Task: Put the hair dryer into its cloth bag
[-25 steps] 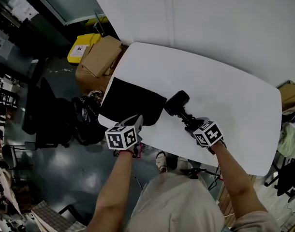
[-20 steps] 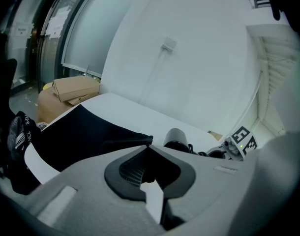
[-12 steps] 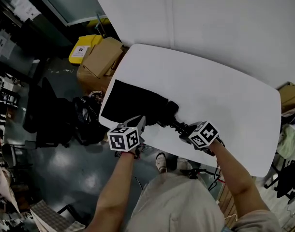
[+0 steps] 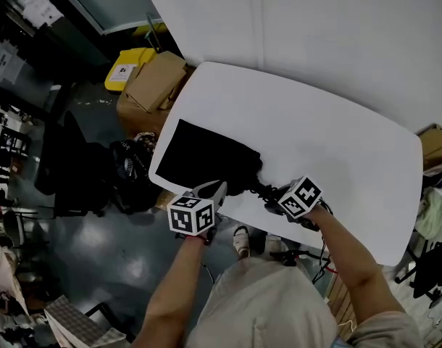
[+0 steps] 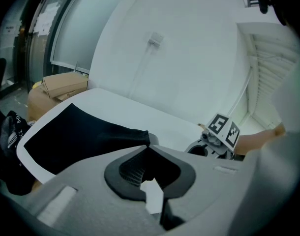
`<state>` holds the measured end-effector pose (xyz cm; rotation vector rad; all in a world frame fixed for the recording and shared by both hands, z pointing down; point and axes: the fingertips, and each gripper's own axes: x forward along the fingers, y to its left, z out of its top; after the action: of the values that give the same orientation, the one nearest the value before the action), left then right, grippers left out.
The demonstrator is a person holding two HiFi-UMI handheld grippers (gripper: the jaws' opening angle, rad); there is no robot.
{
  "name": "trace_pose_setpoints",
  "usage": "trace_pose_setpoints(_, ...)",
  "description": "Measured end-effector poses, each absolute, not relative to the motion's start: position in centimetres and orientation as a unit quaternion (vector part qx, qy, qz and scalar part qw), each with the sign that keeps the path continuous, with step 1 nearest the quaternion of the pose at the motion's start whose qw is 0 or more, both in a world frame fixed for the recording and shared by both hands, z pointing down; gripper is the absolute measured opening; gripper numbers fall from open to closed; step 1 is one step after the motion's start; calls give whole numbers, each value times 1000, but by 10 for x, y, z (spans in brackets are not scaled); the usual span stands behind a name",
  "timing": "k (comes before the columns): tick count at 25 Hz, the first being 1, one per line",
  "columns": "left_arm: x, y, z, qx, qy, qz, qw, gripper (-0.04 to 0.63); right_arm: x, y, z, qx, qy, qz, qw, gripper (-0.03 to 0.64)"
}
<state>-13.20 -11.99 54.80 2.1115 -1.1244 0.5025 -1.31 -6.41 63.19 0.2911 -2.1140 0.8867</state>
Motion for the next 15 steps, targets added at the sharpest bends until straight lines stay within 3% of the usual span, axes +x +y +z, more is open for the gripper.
trace_pose_setpoints(15,-89,-81,543,848,-350,213,337,17,-28,-68,627,87,-840,326,426,192)
